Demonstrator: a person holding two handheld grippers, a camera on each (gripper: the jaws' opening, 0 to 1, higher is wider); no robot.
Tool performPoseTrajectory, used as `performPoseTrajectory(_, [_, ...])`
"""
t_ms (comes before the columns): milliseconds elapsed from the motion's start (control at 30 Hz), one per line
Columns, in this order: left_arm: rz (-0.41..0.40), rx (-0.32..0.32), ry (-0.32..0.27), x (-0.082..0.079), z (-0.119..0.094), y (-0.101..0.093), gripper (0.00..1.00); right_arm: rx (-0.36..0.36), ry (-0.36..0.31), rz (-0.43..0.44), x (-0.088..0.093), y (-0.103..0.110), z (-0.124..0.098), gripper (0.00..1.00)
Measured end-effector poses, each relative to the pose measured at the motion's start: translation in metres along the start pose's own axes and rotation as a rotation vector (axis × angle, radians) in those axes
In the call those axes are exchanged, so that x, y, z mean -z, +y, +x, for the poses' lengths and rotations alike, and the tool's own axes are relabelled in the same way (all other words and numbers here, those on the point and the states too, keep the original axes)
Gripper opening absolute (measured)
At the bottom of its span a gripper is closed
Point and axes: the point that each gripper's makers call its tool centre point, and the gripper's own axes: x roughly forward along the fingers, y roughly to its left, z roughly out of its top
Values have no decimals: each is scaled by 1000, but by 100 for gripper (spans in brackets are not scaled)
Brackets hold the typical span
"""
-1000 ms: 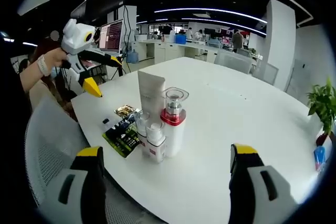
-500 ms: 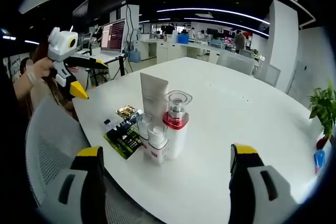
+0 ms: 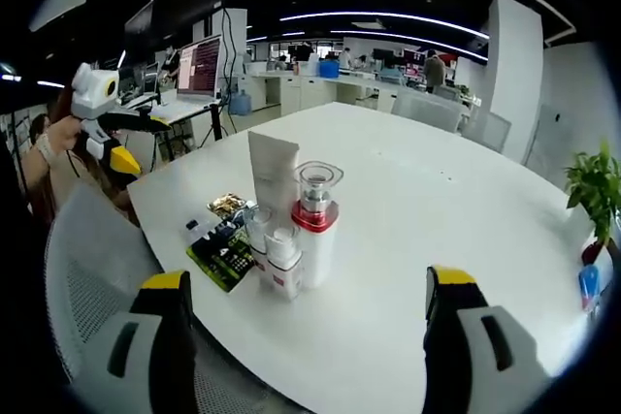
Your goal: Arrange the skincare products in the storage area until every visible bottle or jar stands upright without overlapping.
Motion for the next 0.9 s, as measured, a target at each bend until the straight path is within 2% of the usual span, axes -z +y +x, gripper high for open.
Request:
performPoseTrajectory(367, [15, 27, 8, -2, 10, -11, 97, 6, -5, 8, 1, 3, -3, 100])
performPoseTrajectory(900, [13, 21, 14, 2, 9, -18, 97, -10, -22, 2, -3, 9, -5, 100])
